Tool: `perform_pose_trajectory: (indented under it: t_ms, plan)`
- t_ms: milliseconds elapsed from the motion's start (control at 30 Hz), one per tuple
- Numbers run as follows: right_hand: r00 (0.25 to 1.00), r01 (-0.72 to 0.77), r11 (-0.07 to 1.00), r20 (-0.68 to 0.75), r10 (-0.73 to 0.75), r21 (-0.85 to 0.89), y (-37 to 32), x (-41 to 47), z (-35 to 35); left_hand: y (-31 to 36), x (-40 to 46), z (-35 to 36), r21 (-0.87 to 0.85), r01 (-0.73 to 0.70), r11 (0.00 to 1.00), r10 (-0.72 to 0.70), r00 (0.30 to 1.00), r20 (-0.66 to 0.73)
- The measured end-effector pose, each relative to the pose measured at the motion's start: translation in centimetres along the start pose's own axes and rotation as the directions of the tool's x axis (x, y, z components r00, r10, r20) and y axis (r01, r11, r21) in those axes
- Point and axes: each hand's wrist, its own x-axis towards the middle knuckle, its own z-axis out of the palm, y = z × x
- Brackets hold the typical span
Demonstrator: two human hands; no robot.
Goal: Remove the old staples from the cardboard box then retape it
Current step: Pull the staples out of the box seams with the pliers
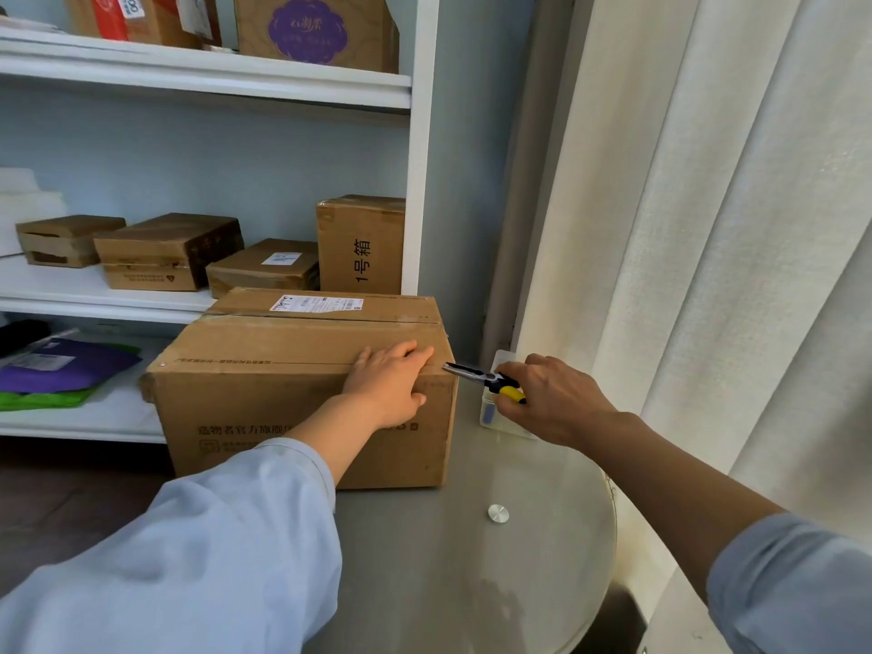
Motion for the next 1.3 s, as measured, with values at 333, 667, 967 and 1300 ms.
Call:
perform_pose_trajectory:
  t_ms: [333,667,967,1300]
  plan:
    - [0.997,-0.037,0.999,-0.073,0.040,0.034,-0.4,-0.1,0.0,0.1,-0.3,0.0,0.012,0.000,1.000,0.000,1.000,0.002]
    - [0.981,-0.098,0.982,-0.150,0.122,0.162,-1.0,-1.4,2.2,0.1,-0.2,0.1,0.006,0.009,1.000,-0.009,1.000,-0.018]
    - [0.998,-0.027,0.998,-0.062,0.031,0.052,0.2,-0.2,0.1,0.0,-0.1,0.2,0.013,0.007,1.000,-0.007,1.000,-0.017]
    - [0.998,-0.025,0.999,-0.057,0.023,-0.034,-0.3,0.2,-1.0,0.1,-0.1,0.3,0.002,0.019,1.000,-0.019,0.999,-0.037]
